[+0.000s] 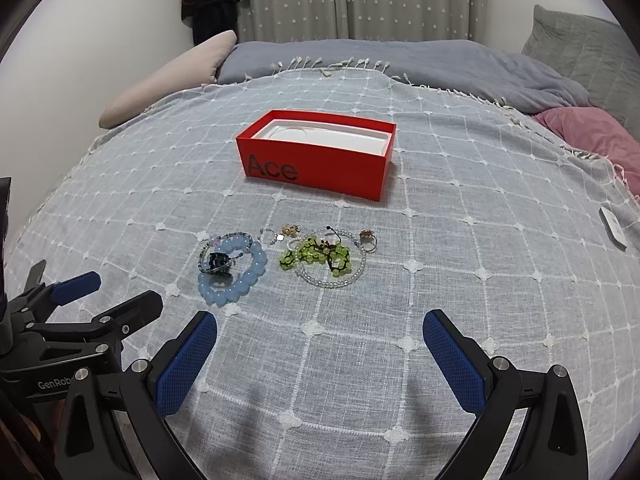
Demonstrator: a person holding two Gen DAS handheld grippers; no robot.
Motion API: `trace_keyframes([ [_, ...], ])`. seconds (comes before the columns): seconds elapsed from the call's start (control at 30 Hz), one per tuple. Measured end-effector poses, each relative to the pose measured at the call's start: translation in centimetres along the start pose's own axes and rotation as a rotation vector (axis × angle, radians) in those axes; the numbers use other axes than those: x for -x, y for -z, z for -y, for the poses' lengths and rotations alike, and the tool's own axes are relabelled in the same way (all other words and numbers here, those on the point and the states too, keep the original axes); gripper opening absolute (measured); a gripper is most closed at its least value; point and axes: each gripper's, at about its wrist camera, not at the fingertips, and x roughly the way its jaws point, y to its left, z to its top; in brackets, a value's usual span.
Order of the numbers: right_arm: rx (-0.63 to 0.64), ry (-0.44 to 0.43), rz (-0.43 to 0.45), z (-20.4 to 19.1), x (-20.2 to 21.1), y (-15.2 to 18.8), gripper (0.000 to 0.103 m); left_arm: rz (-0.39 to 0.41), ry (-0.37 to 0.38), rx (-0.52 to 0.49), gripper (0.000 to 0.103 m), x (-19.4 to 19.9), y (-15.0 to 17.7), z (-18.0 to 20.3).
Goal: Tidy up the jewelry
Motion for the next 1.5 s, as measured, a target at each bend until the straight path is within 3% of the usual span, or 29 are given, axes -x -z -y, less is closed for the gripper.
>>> trace_keyframes([
  [1.5, -0.007, -0.005, -0.019, 0.01, 0.06, 0.1, 0.103, 0.004, -0.009, -0.022, 0.102, -0.12, 0.37, 0.64],
])
